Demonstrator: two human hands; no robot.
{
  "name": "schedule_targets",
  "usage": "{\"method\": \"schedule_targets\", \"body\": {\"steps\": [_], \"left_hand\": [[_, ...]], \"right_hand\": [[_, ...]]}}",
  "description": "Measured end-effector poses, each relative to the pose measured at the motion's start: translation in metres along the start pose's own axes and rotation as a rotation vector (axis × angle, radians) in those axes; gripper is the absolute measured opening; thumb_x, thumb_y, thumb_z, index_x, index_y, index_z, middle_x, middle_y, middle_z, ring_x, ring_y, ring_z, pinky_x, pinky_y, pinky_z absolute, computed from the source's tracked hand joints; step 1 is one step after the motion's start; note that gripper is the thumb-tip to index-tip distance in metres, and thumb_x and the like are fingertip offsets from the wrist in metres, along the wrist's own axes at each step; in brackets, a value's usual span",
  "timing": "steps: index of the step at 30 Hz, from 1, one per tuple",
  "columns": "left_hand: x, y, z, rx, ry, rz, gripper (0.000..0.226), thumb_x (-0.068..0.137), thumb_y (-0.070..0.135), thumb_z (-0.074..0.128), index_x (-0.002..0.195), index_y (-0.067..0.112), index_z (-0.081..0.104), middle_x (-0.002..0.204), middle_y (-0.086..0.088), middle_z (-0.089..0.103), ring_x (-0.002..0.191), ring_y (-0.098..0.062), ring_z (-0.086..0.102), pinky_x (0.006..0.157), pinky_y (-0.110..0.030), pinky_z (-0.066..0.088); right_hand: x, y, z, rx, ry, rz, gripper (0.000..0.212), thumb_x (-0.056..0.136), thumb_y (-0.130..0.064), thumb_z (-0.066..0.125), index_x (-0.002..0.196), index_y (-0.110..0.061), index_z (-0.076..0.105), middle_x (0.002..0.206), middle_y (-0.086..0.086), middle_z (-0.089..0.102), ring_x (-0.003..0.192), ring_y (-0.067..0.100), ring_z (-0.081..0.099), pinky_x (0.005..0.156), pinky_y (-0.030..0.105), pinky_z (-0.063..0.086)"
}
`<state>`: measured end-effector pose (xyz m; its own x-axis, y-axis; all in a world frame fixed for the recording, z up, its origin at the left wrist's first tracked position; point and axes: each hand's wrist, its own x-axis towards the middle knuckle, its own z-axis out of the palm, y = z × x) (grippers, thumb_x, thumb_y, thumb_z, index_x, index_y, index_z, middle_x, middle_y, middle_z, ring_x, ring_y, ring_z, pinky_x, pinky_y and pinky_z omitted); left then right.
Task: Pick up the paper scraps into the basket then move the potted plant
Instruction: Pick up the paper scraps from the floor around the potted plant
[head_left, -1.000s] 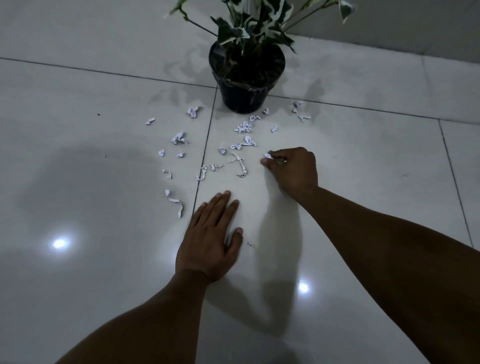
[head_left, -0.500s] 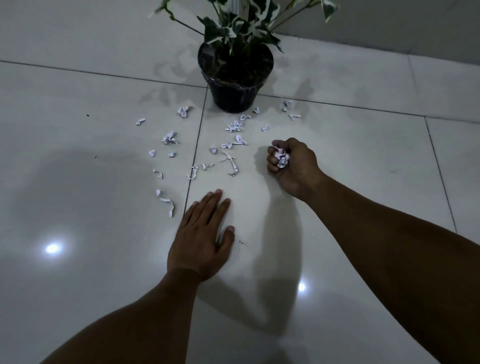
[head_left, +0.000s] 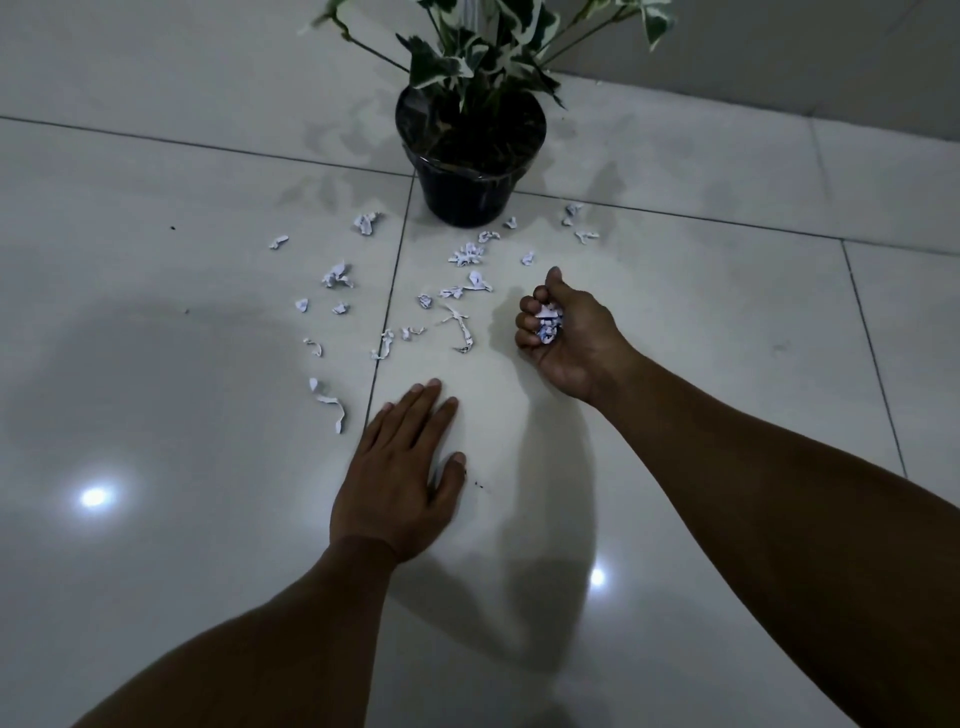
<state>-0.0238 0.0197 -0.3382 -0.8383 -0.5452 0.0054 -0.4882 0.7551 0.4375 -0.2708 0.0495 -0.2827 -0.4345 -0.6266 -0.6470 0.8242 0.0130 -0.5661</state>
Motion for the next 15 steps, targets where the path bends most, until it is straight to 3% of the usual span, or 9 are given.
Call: {"method": "schedule_targets", "body": {"steps": [3, 6, 8, 10, 12, 14, 15], "left_hand": [[0.0, 0.0, 0.0, 0.003, -0.002, -0.003, 0.062, 0.098, 0.044, 0.039, 0.156, 0.024, 0.033, 0.166, 0.005, 0.021, 0.153, -0.008, 0.012, 0.125, -0.033, 0.012], [0.0, 0.001, -0.001, -0.005, 0.007, -0.003, 0.061, 0.098, 0.044, 0.04, 0.155, 0.023, 0.034, 0.165, 0.004, 0.022, 0.153, -0.007, 0.013, 0.125, -0.033, 0.012], [0.0, 0.001, -0.001, -0.01, 0.003, -0.001, 0.061, 0.098, 0.043, 0.041, 0.155, 0.023, 0.035, 0.165, 0.004, 0.022, 0.153, -0.007, 0.013, 0.125, -0.033, 0.012], [0.0, 0.0, -0.002, -0.013, 0.0, -0.005, 0.061, 0.098, 0.043, 0.041, 0.155, 0.023, 0.035, 0.165, 0.005, 0.022, 0.153, -0.007, 0.012, 0.125, -0.032, 0.011], [0.001, 0.001, -0.002, -0.016, 0.007, -0.007, 0.061, 0.097, 0.042, 0.043, 0.155, 0.023, 0.036, 0.165, 0.005, 0.022, 0.153, -0.007, 0.013, 0.125, -0.032, 0.011], [0.002, 0.002, -0.002, -0.021, 0.013, -0.01, 0.061, 0.097, 0.04, 0.045, 0.154, 0.022, 0.037, 0.165, 0.004, 0.024, 0.153, -0.007, 0.014, 0.125, -0.032, 0.012], [0.0, 0.002, -0.002, -0.016, 0.015, -0.011, 0.061, 0.096, 0.04, 0.047, 0.154, 0.022, 0.038, 0.165, 0.005, 0.024, 0.153, -0.007, 0.014, 0.125, -0.032, 0.012]], "right_hand": [[0.003, 0.002, 0.002, 0.01, 0.053, -0.038, 0.022, 0.105, -0.016, 0.044, 0.102, -0.005, 0.063, 0.063, -0.001, 0.047, 0.045, 0.009, 0.036, 0.043, 0.02, 0.027], [0.01, 0.003, 0.004, -0.04, 0.238, -0.119, 0.023, 0.103, -0.012, 0.046, 0.111, -0.004, 0.065, 0.059, -0.003, 0.041, 0.042, 0.008, 0.03, 0.04, 0.021, 0.022], [0.015, -0.001, 0.003, -0.251, 0.42, -0.25, 0.03, 0.103, -0.025, 0.049, 0.108, -0.006, 0.072, 0.055, -0.004, 0.043, 0.041, 0.009, 0.034, 0.043, 0.022, 0.027], [0.021, -0.009, -0.002, -0.604, 0.594, -0.452, 0.042, 0.099, -0.041, 0.053, 0.092, -0.009, 0.078, 0.06, 0.0, 0.06, 0.055, 0.009, 0.05, 0.06, 0.021, 0.04], [0.026, -0.02, -0.01, -0.847, 0.702, -0.628, 0.047, 0.095, -0.047, 0.058, 0.081, -0.005, 0.076, 0.06, 0.006, 0.059, 0.064, 0.014, 0.055, 0.066, 0.022, 0.04], [0.033, -0.035, -0.016, -0.971, 0.74, -0.663, 0.038, 0.091, -0.046, 0.063, 0.091, -0.013, 0.08, 0.066, 0.003, 0.066, 0.074, 0.019, 0.063, 0.07, 0.02, 0.041], [0.036, -0.042, -0.018, -1.019, 0.743, -0.649, 0.033, 0.09, -0.046, 0.065, 0.101, -0.018, 0.08, 0.083, 0.002, 0.075, 0.087, 0.02, 0.068, 0.076, 0.017, 0.042]]}}
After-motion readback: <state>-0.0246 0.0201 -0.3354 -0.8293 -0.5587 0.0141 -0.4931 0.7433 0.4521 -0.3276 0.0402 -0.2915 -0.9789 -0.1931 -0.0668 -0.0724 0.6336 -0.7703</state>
